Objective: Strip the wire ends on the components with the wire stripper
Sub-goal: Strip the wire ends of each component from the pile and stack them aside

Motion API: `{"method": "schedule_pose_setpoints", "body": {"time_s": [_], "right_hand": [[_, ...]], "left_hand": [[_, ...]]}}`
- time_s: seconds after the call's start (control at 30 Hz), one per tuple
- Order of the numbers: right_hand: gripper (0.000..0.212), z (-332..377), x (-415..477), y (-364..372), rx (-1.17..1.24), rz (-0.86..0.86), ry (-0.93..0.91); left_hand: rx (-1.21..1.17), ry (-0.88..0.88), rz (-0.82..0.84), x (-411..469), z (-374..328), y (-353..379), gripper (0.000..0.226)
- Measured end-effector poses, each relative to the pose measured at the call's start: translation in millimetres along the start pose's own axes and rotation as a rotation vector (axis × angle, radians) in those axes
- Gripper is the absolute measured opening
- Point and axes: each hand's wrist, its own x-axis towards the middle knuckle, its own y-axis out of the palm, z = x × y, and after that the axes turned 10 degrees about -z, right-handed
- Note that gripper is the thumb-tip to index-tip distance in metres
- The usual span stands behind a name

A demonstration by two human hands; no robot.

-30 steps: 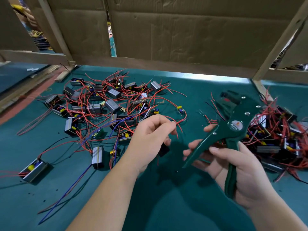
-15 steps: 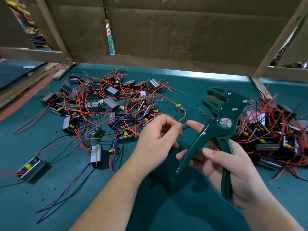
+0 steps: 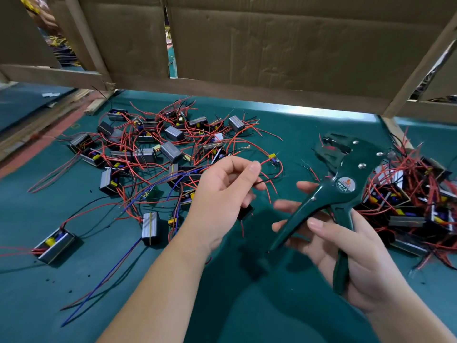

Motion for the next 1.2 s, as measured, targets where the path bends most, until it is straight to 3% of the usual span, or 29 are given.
{"method": "schedule_pose_setpoints", "body": {"time_s": [0.13, 0.17, 0.27, 0.43, 0.77, 1.2], "right_hand": [[0.052, 3.2, 0.3, -5.1, -0.047, -0.075, 0.084], [0.058, 3.9, -0.6, -4.9, -0.042, -0.037, 0.139], [0.044, 3.4, -4.1, -3.8, 0.0, 0.166, 0.265], [0.053, 5.0, -5.2, -3.9, 0.045, 0.371, 0.354], [0.041, 7.7, -5.3, -11.6, -0.049, 0.369, 0.357], [0.042, 8.0, -4.0, -12.7, -0.058, 0.385, 0.348]], "left_hand": [[-0.064, 0.03, 0.133, -0.9, -4.6, -3.2, 0.008], [-0.054, 0.037, 0.153, -1.4, -5.3, -3.2, 0.008], [-0.013, 0.069, 0.161, -2.7, -6.8, -2.3, 0.008], [0.058, 0.12, 0.112, 0.8, -7.9, -7.8, 0.006], [0.216, 0.236, 0.139, 1.0, -10.9, -11.3, 0.008], [0.286, 0.298, 0.061, -0.6, -13.2, -11.1, 0.012]]}}
